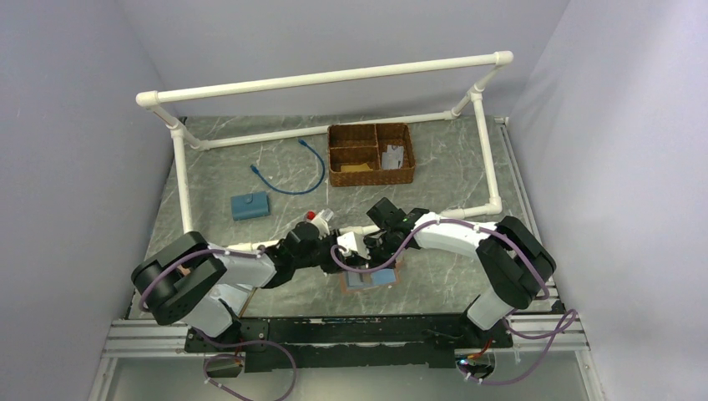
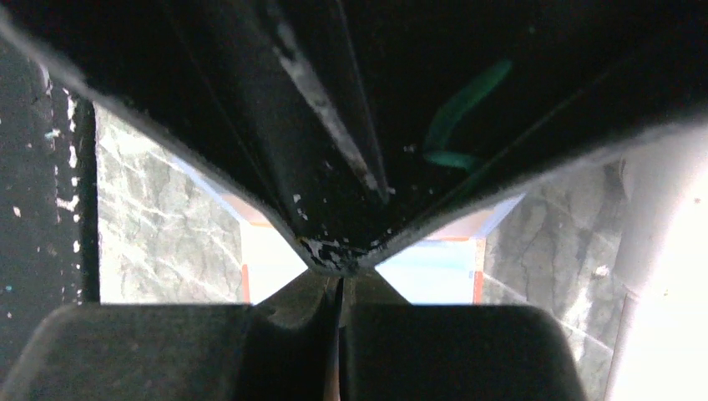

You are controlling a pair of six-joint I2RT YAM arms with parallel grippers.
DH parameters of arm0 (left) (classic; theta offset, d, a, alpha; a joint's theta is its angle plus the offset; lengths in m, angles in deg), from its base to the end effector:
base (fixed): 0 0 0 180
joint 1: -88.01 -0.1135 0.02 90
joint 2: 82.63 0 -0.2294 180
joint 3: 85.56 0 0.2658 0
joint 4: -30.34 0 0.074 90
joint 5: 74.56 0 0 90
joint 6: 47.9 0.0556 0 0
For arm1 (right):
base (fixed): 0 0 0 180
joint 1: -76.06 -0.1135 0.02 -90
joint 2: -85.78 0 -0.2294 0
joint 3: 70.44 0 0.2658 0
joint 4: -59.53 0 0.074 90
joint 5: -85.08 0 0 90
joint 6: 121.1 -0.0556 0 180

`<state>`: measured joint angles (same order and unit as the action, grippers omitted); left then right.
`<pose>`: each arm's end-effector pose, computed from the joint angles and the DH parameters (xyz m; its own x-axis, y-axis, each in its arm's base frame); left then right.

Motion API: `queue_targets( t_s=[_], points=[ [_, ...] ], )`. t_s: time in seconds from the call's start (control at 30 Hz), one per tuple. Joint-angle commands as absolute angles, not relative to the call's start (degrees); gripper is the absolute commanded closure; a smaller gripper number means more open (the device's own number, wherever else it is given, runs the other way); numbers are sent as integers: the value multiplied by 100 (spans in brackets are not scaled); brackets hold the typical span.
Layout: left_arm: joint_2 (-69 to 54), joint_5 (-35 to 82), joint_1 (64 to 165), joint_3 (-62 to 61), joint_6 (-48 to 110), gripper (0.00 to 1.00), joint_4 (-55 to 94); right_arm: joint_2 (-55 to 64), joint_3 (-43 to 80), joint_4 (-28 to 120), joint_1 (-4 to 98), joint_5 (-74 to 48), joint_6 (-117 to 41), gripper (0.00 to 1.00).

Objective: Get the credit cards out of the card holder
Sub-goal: Remove the credit card from the card holder.

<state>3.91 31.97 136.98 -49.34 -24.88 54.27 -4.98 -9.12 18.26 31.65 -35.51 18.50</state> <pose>0.1784 -0.2291 0.0813 -0.9337 -0.2711 -0.2339 0.0797 0.4795 -0.8739 0.1908 0.2265 0.0972 0.1132 -0.8068 -0.5799 -0.9817 -0.1807 0.0597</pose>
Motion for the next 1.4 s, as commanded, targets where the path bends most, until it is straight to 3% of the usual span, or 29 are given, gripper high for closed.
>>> queue_targets(
  t_s=[0.0,0.2,0.37,0.57,0.73,1.03,1.37],
  points=[
    [49,2935,13740,-4612,-2152,61,4575,-462,-696,1742,3156,-3780,1812,100],
    [248,2862,13734,-4423,-2045,64,4252,-387,-592,1629,3315,-4071,1709,100],
    [250,2668,13740,-4358,-1902,99,3953,-318,-541,1524,3576,-4330,1623,99],
    [-336,2424,13753,-4763,-1539,100,4135,-403,-374,1387,3802,-4863,1284,94],
    [-957,2568,13774,-5401,-936,100,5020,-484,-206,1147,3844,-5544,1205,74],
    [-1960,2830,13871,-5828,69,100,5302,-448,-201,894,3956,-6656,1425,57],
    [-2425,2931,14091,-5828,290,100,5531,-287,-293,1150,3970,-6670,1282,51]
  ],
)
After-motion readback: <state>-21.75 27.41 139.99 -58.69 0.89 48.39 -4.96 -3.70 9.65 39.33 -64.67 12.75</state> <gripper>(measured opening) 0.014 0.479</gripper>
